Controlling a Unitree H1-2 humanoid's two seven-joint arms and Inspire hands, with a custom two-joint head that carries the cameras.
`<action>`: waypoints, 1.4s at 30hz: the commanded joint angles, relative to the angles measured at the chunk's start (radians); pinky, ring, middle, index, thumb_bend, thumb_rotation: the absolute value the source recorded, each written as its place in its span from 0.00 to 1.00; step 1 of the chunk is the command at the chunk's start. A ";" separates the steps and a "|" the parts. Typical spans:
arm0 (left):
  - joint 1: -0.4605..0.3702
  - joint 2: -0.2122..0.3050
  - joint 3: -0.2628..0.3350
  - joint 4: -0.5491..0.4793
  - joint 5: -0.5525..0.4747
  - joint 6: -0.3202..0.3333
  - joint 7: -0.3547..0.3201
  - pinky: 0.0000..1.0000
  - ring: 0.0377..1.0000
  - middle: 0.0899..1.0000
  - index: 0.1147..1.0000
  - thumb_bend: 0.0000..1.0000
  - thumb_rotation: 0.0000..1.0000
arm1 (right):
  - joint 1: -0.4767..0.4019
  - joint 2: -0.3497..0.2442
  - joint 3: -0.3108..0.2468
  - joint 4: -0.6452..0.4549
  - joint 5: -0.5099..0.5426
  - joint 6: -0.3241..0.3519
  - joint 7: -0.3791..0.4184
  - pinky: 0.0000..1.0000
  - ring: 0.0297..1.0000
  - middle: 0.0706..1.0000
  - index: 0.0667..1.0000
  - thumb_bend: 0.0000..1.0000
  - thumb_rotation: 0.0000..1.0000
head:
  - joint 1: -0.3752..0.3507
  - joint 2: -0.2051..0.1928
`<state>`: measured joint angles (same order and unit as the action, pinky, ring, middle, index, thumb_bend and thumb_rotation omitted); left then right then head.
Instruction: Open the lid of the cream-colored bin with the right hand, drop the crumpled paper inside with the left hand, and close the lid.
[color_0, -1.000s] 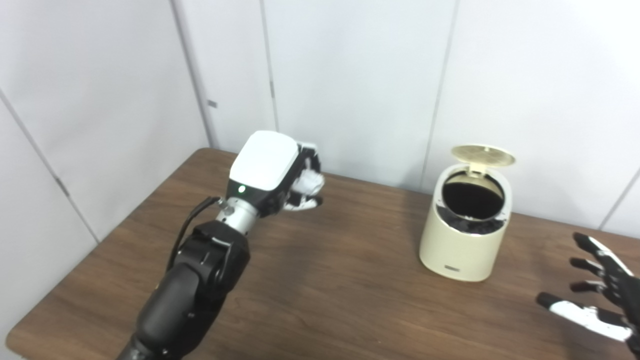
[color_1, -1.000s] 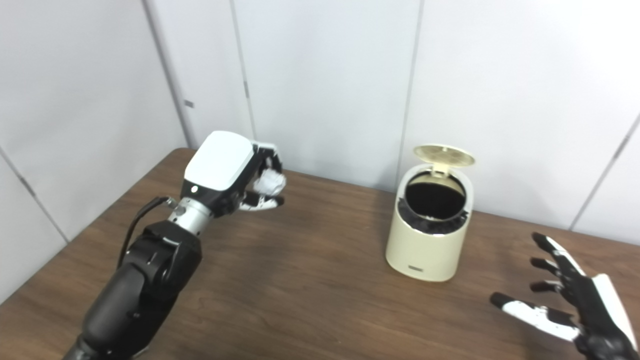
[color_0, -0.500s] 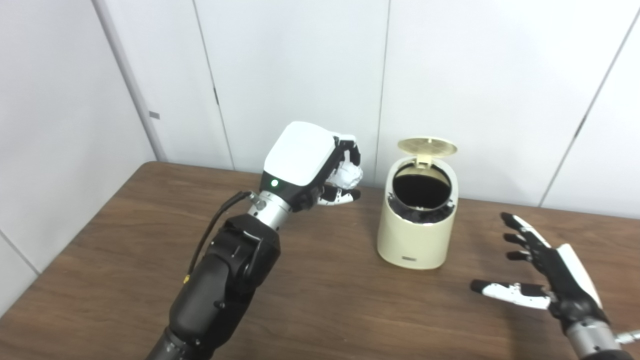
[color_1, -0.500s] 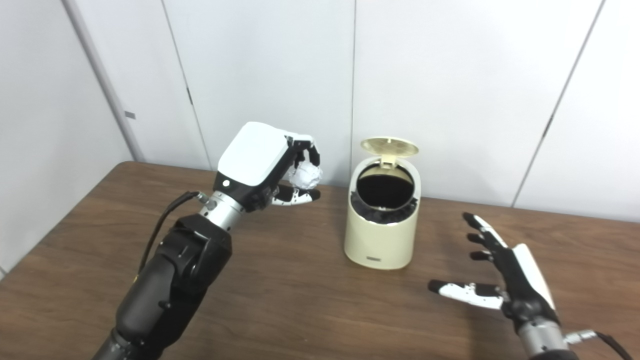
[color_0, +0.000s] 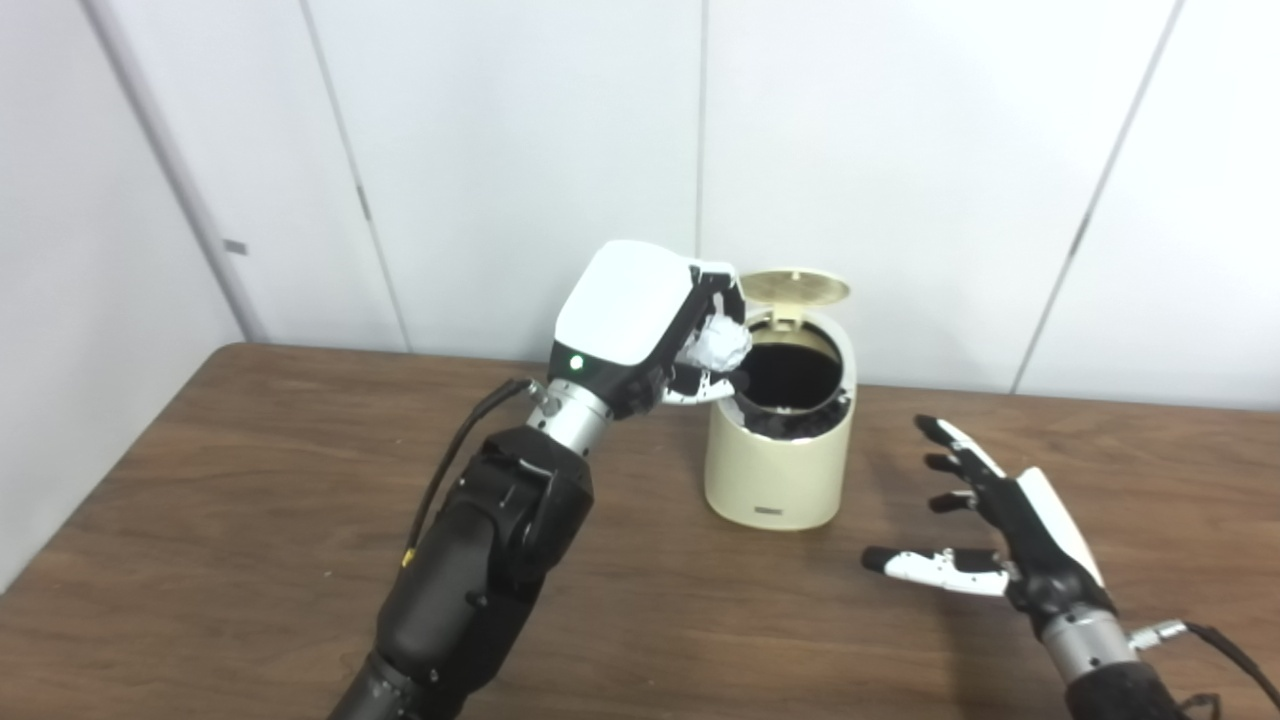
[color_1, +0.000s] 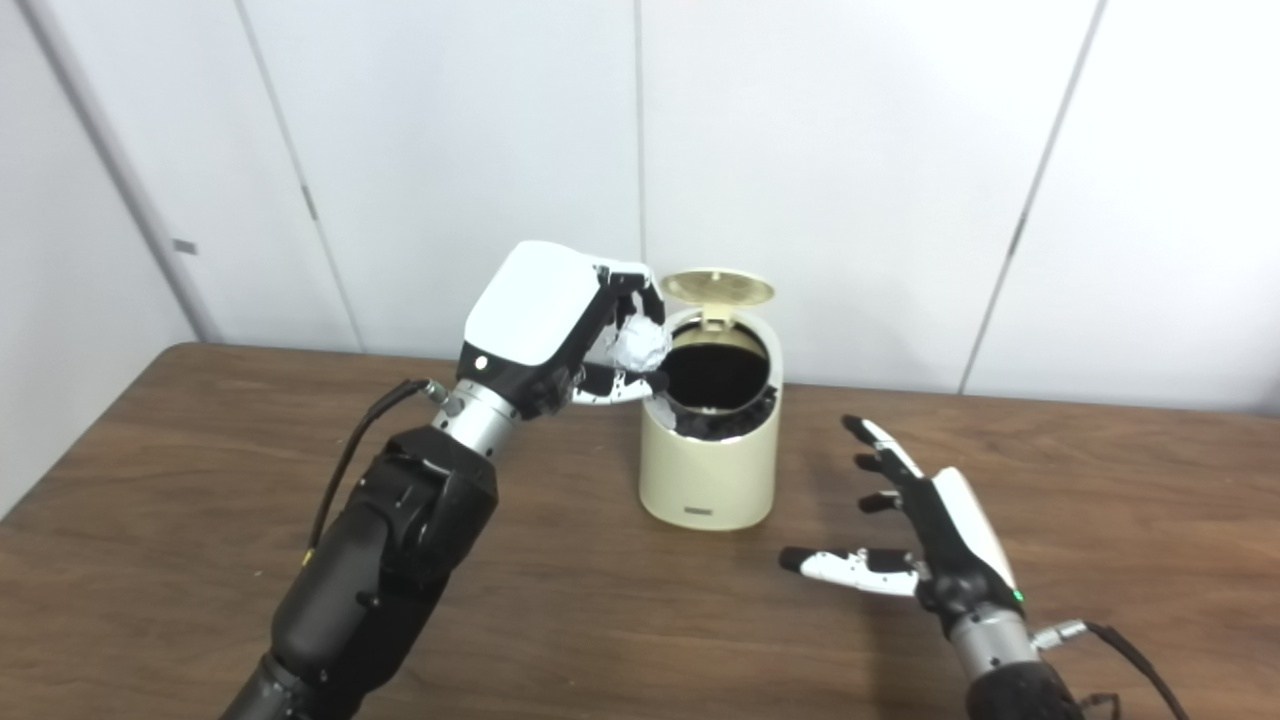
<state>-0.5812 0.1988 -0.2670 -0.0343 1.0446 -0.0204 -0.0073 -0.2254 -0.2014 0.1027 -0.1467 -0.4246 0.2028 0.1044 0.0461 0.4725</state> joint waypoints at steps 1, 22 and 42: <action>-0.062 -0.001 0.002 -0.005 -0.008 -0.016 0.049 0.34 0.41 0.39 0.45 0.52 0.00 | -0.020 0.004 -0.005 -0.044 -0.006 -0.008 -0.023 0.63 0.86 0.93 0.91 0.80 0.30 | -0.008 0.001; -0.126 -0.061 -0.084 0.206 0.035 0.008 0.168 0.34 0.38 0.37 0.45 0.52 0.00 | -0.015 0.007 -0.005 -0.034 -0.014 -0.032 -0.046 0.62 0.84 0.92 0.91 0.81 0.33 | -0.043 0.003; -0.172 -0.040 -0.190 0.408 0.086 0.047 0.328 0.41 0.44 0.36 0.46 0.52 0.00 | -0.006 0.001 -0.008 -0.053 -0.017 -0.023 -0.044 0.70 0.84 0.92 0.90 0.81 0.34 | -0.041 0.017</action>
<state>-0.7162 0.1464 -0.4528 0.3748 1.1257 0.0156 0.3362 -0.2094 -0.1977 0.1028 -0.1626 -0.4454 0.1993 0.0755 0.0046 0.4878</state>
